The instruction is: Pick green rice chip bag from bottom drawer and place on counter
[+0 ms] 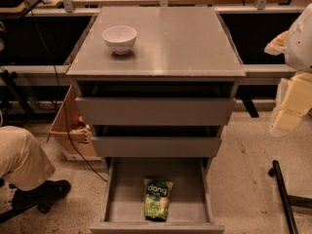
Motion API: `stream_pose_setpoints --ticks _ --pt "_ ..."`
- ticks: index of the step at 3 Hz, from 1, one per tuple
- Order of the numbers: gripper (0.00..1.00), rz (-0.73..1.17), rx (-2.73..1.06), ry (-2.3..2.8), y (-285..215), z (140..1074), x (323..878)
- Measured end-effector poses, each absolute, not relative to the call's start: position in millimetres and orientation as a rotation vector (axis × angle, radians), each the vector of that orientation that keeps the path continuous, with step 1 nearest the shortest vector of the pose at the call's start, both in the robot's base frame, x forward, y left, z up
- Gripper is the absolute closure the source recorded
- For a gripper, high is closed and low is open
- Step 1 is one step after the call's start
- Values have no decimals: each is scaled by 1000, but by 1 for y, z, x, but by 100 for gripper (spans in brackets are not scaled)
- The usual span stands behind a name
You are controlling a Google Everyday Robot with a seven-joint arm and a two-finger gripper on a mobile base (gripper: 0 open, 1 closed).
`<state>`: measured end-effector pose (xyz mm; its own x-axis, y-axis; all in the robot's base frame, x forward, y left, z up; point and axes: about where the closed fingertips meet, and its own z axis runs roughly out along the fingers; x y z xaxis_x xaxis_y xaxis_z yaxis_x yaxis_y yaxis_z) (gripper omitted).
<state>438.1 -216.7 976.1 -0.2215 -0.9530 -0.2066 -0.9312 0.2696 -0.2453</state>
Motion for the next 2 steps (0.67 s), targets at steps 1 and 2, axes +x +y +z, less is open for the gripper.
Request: stream_pose_setpoints --ticks 1,2 --pt "0 -104 -1718 2228 -216 977 439" --pt "0 -47 -1667 2230 -209 948 446"
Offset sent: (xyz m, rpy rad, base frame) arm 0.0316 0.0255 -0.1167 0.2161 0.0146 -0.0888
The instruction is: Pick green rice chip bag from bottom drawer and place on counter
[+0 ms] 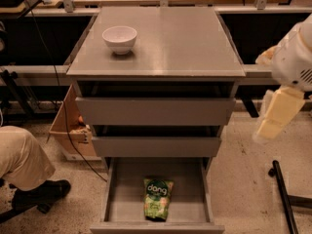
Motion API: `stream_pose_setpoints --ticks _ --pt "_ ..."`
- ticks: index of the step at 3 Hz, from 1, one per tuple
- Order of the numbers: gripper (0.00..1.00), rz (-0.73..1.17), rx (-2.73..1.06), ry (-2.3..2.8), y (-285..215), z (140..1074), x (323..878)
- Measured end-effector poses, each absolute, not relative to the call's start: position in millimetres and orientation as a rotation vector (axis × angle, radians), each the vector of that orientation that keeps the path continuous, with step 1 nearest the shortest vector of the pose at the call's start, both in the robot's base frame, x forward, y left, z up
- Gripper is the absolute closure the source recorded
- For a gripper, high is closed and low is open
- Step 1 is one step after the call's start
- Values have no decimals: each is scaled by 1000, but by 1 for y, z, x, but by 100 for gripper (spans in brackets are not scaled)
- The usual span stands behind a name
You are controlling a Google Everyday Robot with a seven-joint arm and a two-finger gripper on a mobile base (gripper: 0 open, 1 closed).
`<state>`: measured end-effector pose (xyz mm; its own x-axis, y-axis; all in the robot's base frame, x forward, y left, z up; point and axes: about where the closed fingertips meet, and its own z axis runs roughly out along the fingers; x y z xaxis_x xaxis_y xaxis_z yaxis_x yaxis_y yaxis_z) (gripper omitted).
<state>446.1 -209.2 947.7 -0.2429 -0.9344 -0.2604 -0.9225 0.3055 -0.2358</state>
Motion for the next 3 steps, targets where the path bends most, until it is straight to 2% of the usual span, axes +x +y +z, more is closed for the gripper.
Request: stream_pose_setpoints --ticks 2,3 --pt "0 217 -1534 2236 -174 802 478" --pt "0 283 -1530 2193 -150 743 493"
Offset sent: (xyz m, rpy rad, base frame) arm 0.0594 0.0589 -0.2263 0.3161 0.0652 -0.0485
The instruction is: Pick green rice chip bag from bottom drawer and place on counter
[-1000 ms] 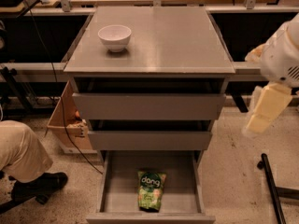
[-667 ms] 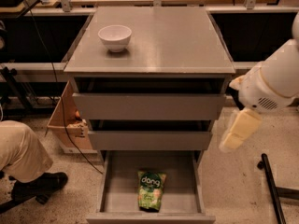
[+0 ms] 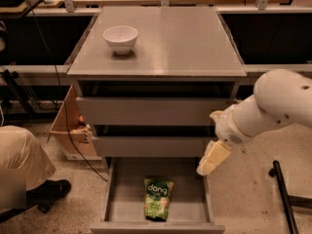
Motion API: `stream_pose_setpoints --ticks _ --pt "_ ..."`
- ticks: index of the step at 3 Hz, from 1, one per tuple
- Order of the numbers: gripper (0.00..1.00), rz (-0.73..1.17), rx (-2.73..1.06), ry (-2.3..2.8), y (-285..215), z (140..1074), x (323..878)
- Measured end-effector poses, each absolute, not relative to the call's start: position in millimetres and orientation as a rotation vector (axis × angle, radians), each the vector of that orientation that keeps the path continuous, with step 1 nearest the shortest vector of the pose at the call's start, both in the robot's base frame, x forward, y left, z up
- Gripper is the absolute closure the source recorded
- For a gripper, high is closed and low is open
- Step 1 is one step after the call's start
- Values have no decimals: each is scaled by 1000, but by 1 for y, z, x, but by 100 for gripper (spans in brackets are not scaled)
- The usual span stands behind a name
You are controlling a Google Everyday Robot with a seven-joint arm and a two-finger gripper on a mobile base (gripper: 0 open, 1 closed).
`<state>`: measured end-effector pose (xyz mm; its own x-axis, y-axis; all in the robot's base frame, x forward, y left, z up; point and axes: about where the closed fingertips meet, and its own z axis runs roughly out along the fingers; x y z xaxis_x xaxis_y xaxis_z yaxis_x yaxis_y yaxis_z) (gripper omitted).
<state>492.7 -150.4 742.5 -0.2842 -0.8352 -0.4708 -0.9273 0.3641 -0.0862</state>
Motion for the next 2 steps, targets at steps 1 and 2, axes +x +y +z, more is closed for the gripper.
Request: stream_pose_setpoints --ticks 1,2 --pt "0 352 -1535 2174 -129 684 503" --pt "0 498 -1496 2202 -97 616 506"
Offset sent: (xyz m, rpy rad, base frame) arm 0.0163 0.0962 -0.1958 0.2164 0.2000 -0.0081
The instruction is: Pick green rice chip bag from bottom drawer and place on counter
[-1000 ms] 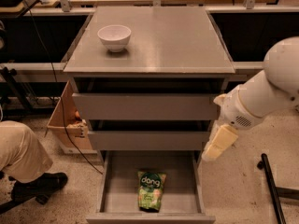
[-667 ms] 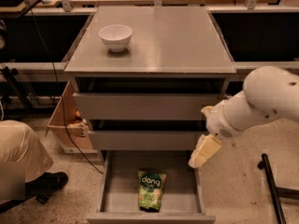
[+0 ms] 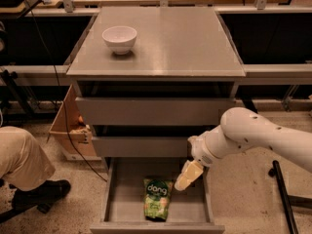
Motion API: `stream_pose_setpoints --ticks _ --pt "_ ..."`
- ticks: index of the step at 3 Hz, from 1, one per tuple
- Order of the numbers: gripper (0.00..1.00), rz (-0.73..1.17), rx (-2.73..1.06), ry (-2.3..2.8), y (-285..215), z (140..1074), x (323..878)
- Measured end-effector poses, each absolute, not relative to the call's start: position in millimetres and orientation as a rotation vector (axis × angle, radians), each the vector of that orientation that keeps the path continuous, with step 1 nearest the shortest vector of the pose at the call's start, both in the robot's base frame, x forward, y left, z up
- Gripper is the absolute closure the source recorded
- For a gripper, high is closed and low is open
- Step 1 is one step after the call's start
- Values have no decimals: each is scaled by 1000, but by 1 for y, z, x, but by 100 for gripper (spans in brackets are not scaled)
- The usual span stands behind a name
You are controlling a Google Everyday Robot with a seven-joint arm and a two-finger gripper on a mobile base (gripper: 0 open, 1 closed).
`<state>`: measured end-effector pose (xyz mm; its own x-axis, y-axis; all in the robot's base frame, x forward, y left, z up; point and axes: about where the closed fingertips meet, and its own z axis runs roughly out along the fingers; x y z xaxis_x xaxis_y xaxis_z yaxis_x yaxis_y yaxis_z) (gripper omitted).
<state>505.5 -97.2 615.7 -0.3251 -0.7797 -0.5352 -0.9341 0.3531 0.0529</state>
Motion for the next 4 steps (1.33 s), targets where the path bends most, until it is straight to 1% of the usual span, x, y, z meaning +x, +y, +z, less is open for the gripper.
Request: stream_pose_setpoints --ticks 1,2,4 --pt "0 498 -1496 2202 -97 616 506" --pt "0 512 -1438 2237 -87 587 501" --pt "0 571 -1260 2274 -71 481 500"
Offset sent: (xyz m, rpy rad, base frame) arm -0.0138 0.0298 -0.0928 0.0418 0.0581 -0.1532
